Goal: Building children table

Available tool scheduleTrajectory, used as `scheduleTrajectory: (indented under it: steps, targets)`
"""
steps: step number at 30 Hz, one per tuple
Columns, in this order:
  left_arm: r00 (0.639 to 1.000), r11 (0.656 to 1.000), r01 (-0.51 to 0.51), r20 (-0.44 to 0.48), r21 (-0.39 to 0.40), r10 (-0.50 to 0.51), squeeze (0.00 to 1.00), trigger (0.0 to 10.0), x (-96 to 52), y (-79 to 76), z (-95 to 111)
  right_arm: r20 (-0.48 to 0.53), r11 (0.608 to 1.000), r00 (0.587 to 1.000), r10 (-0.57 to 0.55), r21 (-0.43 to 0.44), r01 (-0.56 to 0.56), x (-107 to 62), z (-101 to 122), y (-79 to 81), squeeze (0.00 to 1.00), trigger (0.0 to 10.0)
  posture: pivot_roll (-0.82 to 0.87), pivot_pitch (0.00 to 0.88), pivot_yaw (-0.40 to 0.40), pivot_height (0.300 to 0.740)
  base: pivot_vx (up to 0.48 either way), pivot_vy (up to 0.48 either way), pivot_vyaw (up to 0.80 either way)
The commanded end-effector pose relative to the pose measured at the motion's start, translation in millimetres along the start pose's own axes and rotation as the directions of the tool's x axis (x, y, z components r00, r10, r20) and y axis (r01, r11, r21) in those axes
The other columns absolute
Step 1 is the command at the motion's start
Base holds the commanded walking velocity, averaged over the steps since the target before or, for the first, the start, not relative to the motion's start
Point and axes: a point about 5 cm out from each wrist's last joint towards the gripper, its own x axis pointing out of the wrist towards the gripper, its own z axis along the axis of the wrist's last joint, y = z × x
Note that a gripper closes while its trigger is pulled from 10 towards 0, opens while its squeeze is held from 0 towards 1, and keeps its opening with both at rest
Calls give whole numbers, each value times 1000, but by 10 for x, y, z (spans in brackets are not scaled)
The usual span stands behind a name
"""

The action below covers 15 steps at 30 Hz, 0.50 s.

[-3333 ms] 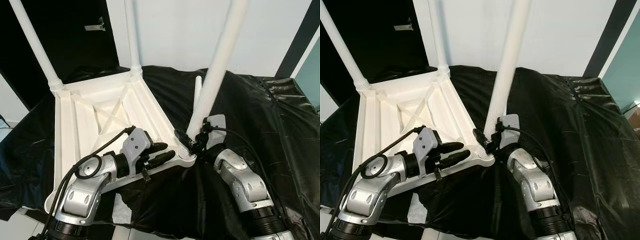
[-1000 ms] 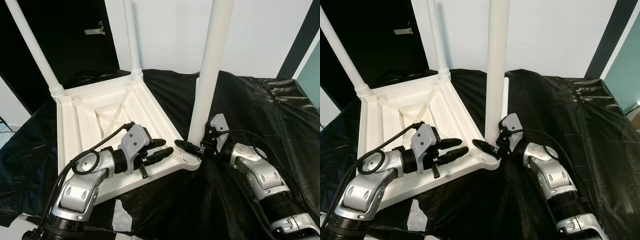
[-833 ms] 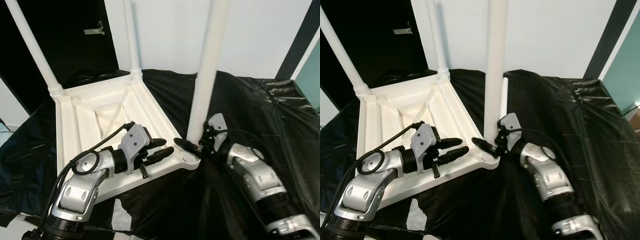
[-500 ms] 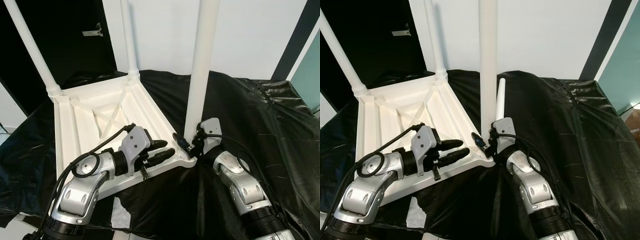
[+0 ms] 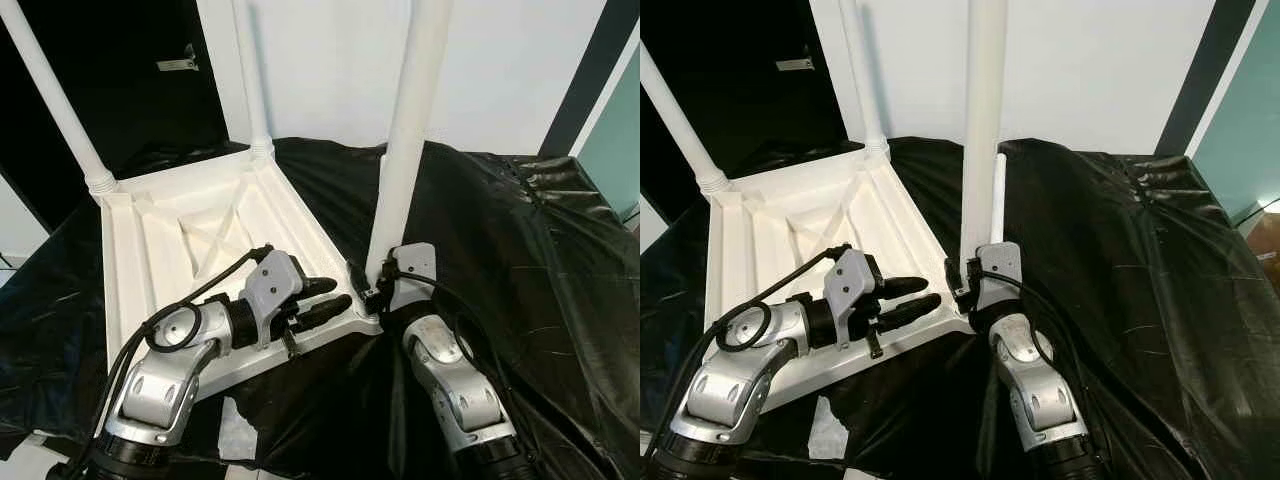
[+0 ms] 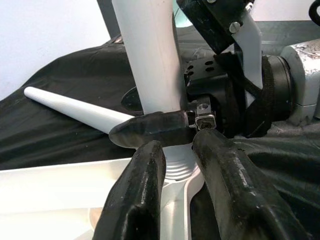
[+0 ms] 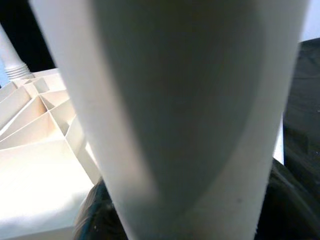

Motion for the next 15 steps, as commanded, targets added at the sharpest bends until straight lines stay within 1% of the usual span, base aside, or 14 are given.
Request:
scheduleTrajectory:
  steps: [1, 2, 3, 4, 6, 9, 11, 13, 14, 15]
  targets:
    - [999, 999, -51, 4, 4, 51, 0, 10000, 21, 27, 5, -60, 998, 997, -46, 41, 48, -46, -122, -55, 0, 10000, 0, 0, 13, 740, 0, 0, 0]
    - [999, 999, -51, 4, 4, 51, 0, 10000, 21, 27, 5, -60, 998, 997, -46, 41, 48, -46, -122, -55, 0, 10000, 0, 0, 13, 740, 0, 0, 0]
    - [999, 999, -51, 5, 4, 51, 0, 10000, 21, 27, 6, -48, 996, 997, -54, 63, 57, -54, -105, -53, 0, 10000, 0, 0, 13, 740, 0, 0, 0]
    - [999, 999, -52, 4, 4, 52, 0, 10000, 18, 26, 5, -37, 989, 997, -72, 124, 76, -60, -86, -73, 0, 10000, 4, 0, 9, 740, 0, 0, 0]
    - [998, 998, -55, 4, 4, 55, 0, 10000, 15, 27, 5, -25, 974, 995, -98, 202, 101, -64, -67, -123, 0, 10000, 6, 0, 7, 740, 0, 0, 0]
    - [998, 998, -58, 4, 4, 58, 0, 10000, 14, 28, 5, -29, 977, 994, -105, 182, 109, -61, -73, -157, 0, 10000, 6, 0, 6, 740, 0, 0, 0]
    - [998, 998, -59, 5, 4, 59, 0, 10000, 13, 26, 6, -39, 971, 994, -104, 214, 110, -60, -84, -157, 0, 10000, 9, 0, 5, 740, 0, 0, 0]
    - [998, 998, -60, 6, 6, 60, 0, 10000, 12, 25, 6, -29, 986, 997, -76, 148, 79, -56, -76, -132, 0, 10000, 8, 0, 5, 740, 0, 0, 0]
    - [998, 998, -60, 6, 6, 60, 0, 10000, 12, 25, 6, -29, 986, 997, -76, 148, 79, -56, -76, -132, 0, 10000, 8, 0, 5, 740, 0, 0, 0]
    - [998, 998, -60, 6, 6, 60, 0, 10000, 8, 26, 6, -28, 993, 998, -56, 101, 58, -54, -74, -115, 0, 10000, 9, 0, 5, 740, 0, 0, 0]
